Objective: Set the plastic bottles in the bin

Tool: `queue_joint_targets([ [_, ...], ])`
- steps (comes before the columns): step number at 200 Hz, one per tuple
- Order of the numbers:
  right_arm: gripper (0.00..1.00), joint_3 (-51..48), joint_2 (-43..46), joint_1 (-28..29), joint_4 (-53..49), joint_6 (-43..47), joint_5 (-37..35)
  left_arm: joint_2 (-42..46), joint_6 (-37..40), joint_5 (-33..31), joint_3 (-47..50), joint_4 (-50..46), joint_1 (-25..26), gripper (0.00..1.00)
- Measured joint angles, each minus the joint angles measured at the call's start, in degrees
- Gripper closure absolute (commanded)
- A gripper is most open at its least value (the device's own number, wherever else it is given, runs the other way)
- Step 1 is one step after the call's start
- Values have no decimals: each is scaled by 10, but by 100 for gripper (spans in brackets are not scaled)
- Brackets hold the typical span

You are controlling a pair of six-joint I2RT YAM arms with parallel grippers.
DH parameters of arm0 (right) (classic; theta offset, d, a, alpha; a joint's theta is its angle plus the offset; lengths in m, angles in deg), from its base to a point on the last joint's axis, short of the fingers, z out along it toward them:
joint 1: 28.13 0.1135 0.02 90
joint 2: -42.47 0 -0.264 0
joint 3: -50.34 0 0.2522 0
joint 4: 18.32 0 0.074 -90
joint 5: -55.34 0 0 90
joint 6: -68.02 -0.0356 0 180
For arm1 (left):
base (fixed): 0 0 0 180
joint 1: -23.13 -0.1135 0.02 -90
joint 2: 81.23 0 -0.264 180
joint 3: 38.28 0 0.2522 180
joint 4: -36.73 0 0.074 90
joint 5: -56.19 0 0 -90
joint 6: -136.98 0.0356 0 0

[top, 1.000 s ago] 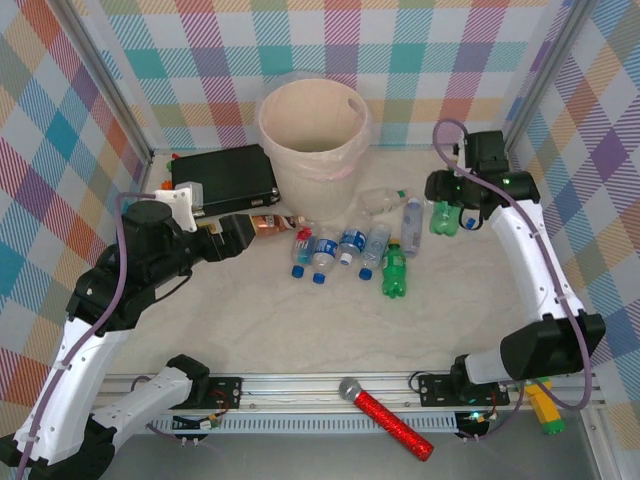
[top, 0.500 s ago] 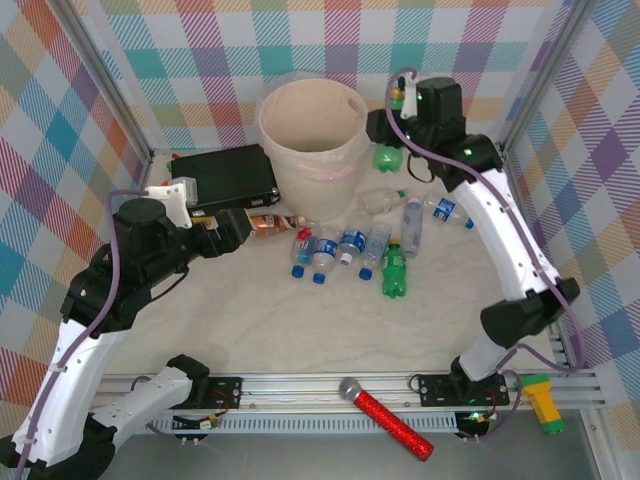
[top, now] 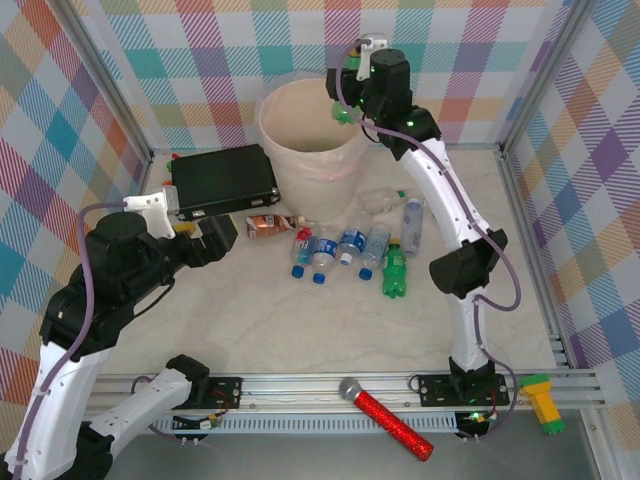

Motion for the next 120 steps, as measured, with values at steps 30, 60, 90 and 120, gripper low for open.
queue_joint_targets([
  [30,44,1,-38,0,50,5,-2,8,0,-7,0,-6,0,0],
  [60,43,19,-74,2,82,11,-2,9,0,-16,0,-14,0,0],
  [90,38,35,-88,3,90,21,-2,12,0,-21,0,-20,0,1],
  [120,1,42,-88,4,92,29,-2,16,0,-25,0,-20,0,0],
])
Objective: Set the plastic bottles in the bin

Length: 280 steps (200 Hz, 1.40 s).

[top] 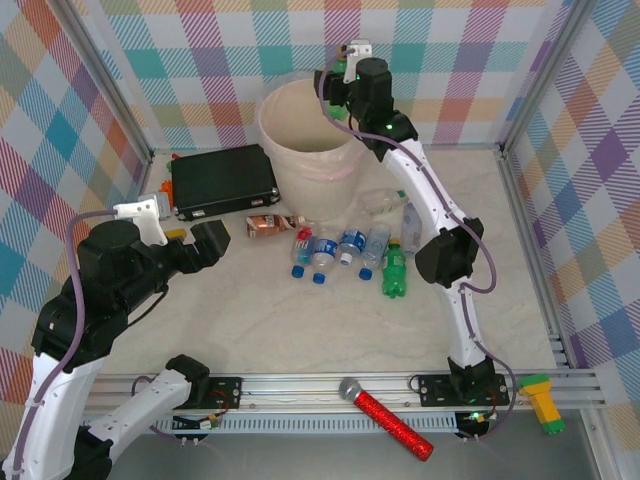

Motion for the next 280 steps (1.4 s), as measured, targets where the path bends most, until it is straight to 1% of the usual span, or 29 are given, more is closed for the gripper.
queue_joint_targets([
  [52,1,0,1,3,-8,11,2,-2,0,0,1,1,0,0],
  [95,1,0,18,13,-45,16,0,-8,3,4,17,3,0,1],
  [125,1,-17,66,26,-71,16,-8,-18,5,12,34,6,0,0],
  [173,1,-84,164,52,-106,-1,-29,-27,-15,52,90,34,0,1],
  [193,1,-135,204,57,-121,-16,-31,-31,-29,66,103,43,0,1],
  [212,1,-210,247,58,-121,-31,-33,-39,-32,69,114,51,0,1],
  [245,1,-374,330,58,-104,-54,-35,-68,-35,66,116,52,0,0],
  [280,1,-548,437,58,-82,-83,-34,-127,-47,65,116,63,0,1],
])
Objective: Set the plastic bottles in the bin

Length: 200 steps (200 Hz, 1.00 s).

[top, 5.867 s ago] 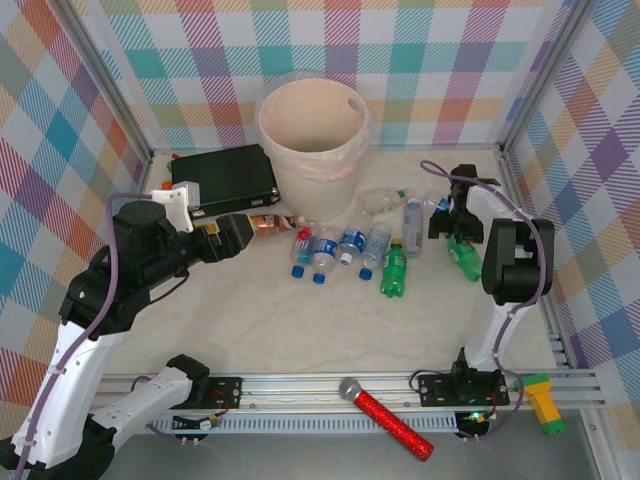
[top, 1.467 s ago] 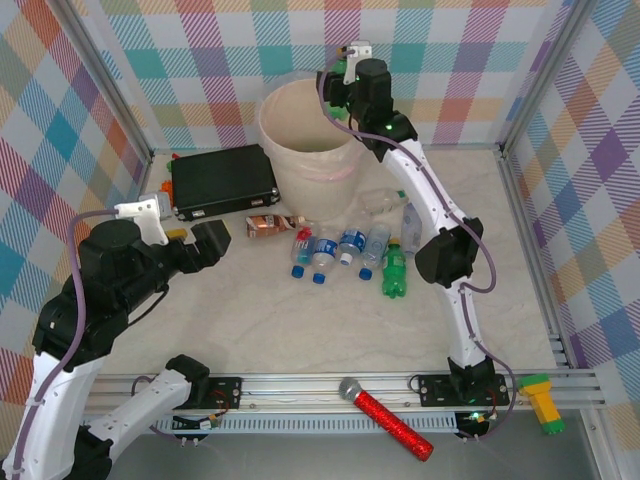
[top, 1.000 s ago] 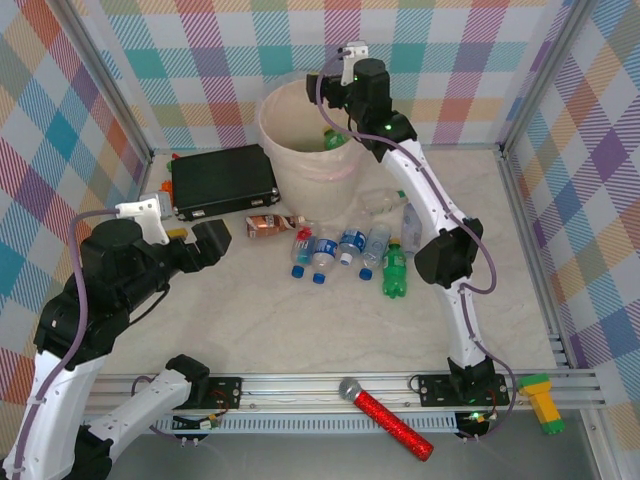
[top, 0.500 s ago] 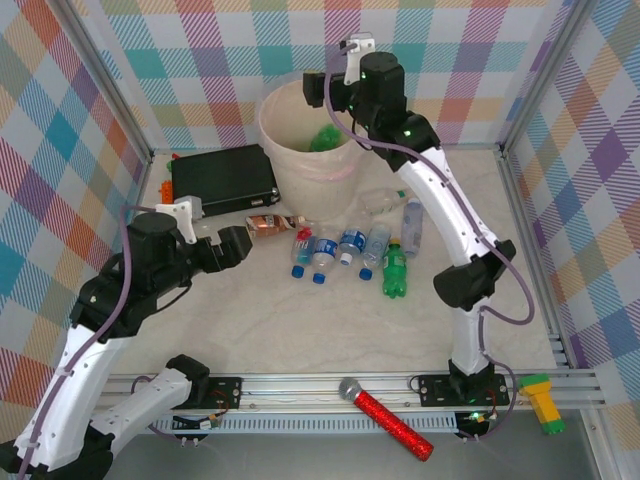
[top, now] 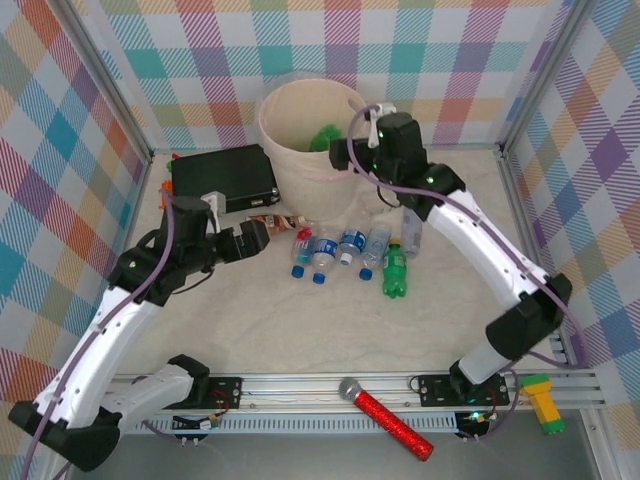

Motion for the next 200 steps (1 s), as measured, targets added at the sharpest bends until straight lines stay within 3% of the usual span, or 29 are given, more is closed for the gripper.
queue_joint_targets([
  [41,1,-162,125,0,11,-25,6,-70,2,0,0,11,0,0],
  [78,1,-245,201,0,0,-30,15,-177,7,6,-14,19,0,5],
  [98,1,-273,233,0,-5,-30,17,-231,14,11,-14,27,3,13],
  [147,1,-287,254,0,-22,-32,16,-352,34,38,-26,44,29,20],
  [185,1,-287,254,0,-37,-51,-7,-394,52,50,-23,76,34,28],
  [200,1,-287,254,0,-44,-59,-15,-402,56,59,-14,99,34,36],
])
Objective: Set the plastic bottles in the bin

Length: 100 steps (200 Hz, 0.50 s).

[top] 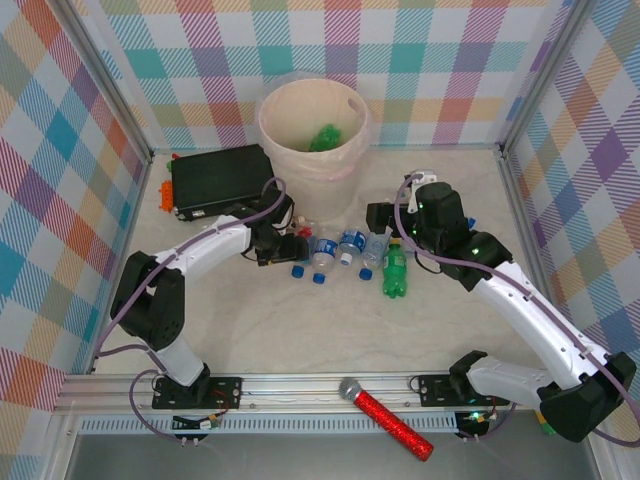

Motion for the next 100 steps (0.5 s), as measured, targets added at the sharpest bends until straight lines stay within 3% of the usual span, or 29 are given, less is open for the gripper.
queue_joint_targets([
  [100,1,2,32,0,-23,17,-3,-44,5,1,34,74,26,43],
])
